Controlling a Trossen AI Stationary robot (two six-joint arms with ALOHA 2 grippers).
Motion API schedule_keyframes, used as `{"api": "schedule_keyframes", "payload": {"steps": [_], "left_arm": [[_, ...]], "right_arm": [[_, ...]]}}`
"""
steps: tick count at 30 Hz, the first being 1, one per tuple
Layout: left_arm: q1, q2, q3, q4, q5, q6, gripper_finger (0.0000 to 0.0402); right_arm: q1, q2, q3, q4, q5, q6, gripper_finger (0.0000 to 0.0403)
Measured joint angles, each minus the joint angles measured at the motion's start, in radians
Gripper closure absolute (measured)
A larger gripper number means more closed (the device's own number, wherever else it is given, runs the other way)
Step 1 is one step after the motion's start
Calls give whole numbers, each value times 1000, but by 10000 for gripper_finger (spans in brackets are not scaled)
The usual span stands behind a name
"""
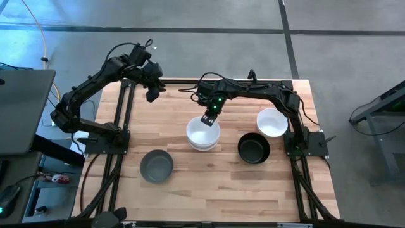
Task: Nest bowls inside each other
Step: Stack the white bowl on top of the white bowl, then stack the dark gray bowl on top of the white bowl
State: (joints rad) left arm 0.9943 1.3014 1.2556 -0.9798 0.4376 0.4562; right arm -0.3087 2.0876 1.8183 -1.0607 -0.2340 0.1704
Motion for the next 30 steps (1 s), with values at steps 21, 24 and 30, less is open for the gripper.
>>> {"api": "schedule_keyframes", "payload": {"steps": [21, 24, 30], "left_arm": [[-25, -1, 1, -210, -1, 121, 297], [-65, -1, 1, -237, -1, 79, 297], [-249, 1, -3, -234, -28, -14, 297]], "right_arm": [[-160, -213, 0, 37, -92, -440, 238], [-195, -279, 0, 105, -123, -500, 237], [-254, -408, 0, 189, -196, -576, 237]]}}
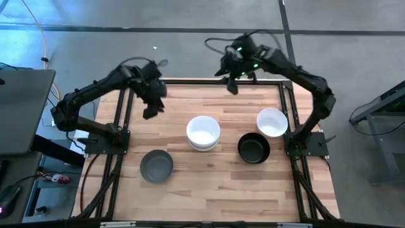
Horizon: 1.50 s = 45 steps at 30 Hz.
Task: Nest bowls inside each other
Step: Stack the dark gray bowl on top of the white bowl
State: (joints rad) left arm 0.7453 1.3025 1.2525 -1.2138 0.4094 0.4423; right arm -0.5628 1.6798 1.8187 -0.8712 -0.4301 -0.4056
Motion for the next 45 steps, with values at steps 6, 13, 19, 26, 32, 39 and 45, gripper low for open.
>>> {"api": "schedule_keyframes", "payload": {"steps": [6, 13, 19, 26, 32, 39, 45], "left_arm": [[-201, 1, -109, -1, -68, -76, 297], [-338, 1, -256, 65, -160, -231, 297], [-459, 1, -365, 184, -166, -362, 297], [-577, 2, -424, 247, -220, -455, 297], [-619, 2, -423, 295, -225, -499, 297], [-653, 2, -423, 304, -242, -536, 297], [-678, 2, -423, 313, -276, -544, 297]], "right_arm": [[-48, -114, 0, 8, -78, -30, 237], [-77, -236, 0, 25, -156, -32, 237], [-70, -329, 0, 19, -163, -29, 237], [-70, -421, 0, 24, -164, -22, 237], [-70, -465, 0, 24, -164, -14, 237], [-70, -476, 0, 16, -161, 5, 237], [-70, -476, 0, 16, -161, 5, 237]]}}
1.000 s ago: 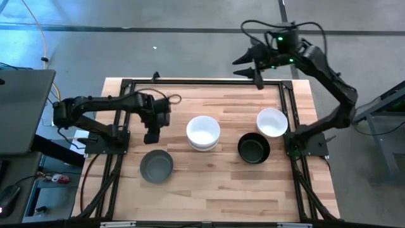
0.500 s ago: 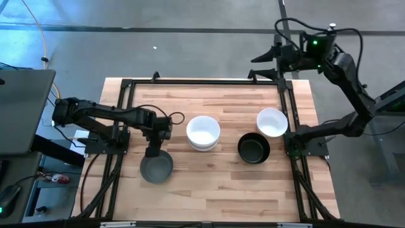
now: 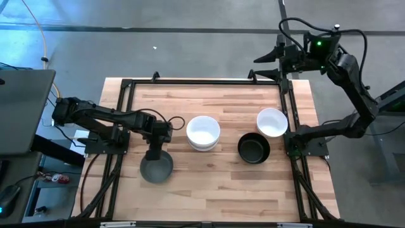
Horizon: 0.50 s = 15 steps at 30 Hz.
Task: Nest bowls inside each other
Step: Stack the dark gray bowl on top of the white bowl
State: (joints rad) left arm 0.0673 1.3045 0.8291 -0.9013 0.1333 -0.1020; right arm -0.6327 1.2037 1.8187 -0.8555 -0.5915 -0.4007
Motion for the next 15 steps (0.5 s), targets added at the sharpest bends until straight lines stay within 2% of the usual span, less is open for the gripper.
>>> {"api": "schedule_keyframes", "payload": {"steps": [15], "left_arm": [[-10, 72, 0, 14, -22, 25, 297]], "right_arm": [[0, 0, 0, 0, -3, 11, 237]]}}
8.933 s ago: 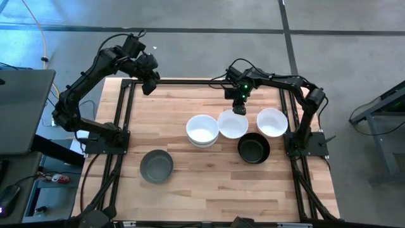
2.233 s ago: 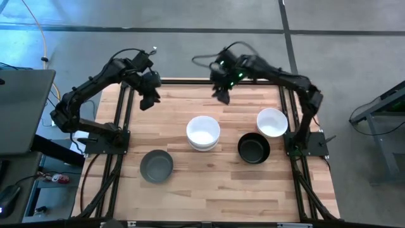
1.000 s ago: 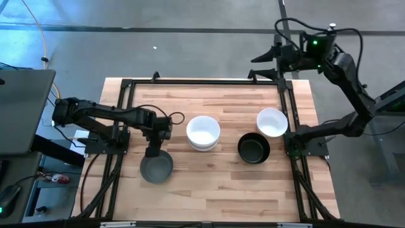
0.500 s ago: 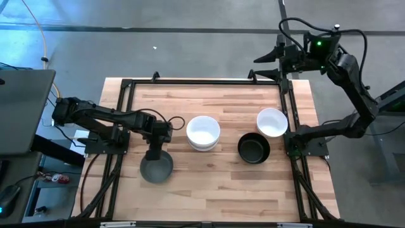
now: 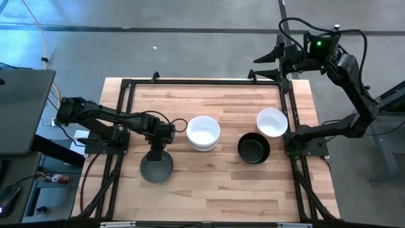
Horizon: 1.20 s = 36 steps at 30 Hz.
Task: Nest bowls inside each other
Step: Stack the dark gray bowl on top of the white bowl
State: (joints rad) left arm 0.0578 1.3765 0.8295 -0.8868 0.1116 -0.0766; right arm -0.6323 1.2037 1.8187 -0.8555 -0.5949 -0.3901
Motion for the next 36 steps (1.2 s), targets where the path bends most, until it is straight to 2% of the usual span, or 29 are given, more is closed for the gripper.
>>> {"api": "schedule_keyframes", "payload": {"steps": [8, 20, 25, 36], "left_arm": [[0, 49, 0, 4, 21, 26, 297], [4, 50, 15, -37, 26, 31, 297], [32, 29, 56, -85, -5, 46, 297], [39, -15, 63, -73, 30, 37, 297]], "right_arm": [[0, 0, 0, 0, 0, 8, 237], [0, 0, 0, 0, 0, 7, 237], [0, 1, 0, 0, 0, 8, 237], [0, 1, -1, -23, 0, 23, 237]]}}
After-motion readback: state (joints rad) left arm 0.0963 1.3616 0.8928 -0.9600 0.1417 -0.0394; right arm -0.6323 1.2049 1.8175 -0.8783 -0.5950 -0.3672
